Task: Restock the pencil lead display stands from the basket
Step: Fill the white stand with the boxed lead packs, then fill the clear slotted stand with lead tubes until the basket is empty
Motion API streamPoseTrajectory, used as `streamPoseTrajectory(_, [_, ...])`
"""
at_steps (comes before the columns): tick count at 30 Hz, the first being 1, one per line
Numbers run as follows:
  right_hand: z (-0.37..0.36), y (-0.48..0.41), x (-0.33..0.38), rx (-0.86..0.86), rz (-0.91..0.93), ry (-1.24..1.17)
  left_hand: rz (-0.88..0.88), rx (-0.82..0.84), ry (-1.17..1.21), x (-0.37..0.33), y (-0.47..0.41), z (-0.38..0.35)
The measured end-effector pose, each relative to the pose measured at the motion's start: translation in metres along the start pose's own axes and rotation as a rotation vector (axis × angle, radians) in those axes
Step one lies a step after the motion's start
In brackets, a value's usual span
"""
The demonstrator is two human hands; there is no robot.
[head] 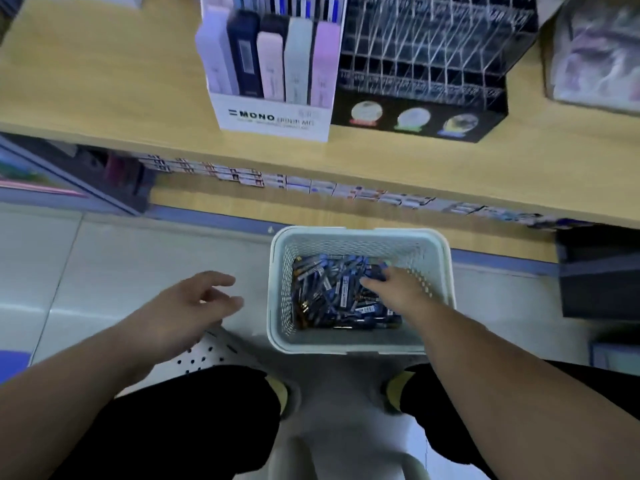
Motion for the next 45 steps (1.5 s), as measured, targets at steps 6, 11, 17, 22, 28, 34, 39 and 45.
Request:
streamPoseTrajectory(6, [-0.031,-0.027,-0.008,-0.162,-0.084,0.063,0.013,0.023,-0.021,0.012,-0.018,0.0])
streamPoseTrajectory(11, [-0.04,-0.044,-0.004,-0.198,-0.123,0.071,0.027,0.079,0.033,0.012,-0.022,-0.015])
streamPoseTrajectory(17, [-0.055,-0.055,0.014,-0.129,-0.18,0.142,0.058,0.056,0.093,0.004,-0.044,-0.049])
streamPoseTrajectory(22, [-0.072,-0.062,0.028,-0.103,-0.192,0.103,-0.067,-0.116,-0.173,-0.005,-0.076,-0.073])
streamPoseTrajectory(28, [-0.082,-0.058,0.034,-0.128,-0.199,-0.143,-0.087,-0.113,-0.154,0.004,-0.082,-0.075])
streamPoseTrajectory(34, [-0.085,-0.053,0.036,-0.105,-0.217,-0.243,-0.107,-0.15,-0.144,0.011,-0.083,-0.081])
streamPoseTrajectory(39, [-0.094,-0.046,0.04,-0.077,-0.237,-0.102,-0.11,-0.143,-0.134,0.012,-0.085,-0.081])
streamPoseTrajectory(45, [-0.101,-0.04,0.052,-0.082,-0.218,-0.096,-0.12,-0.146,-0.104,0.01,-0.082,-0.083])
Point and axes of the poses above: each hand's wrist, its own y-axis away from the middle knuckle, its own z-axis out of the back of the hand, x = y × z, the point moved 1 cm from there along -y, towards the middle knuckle
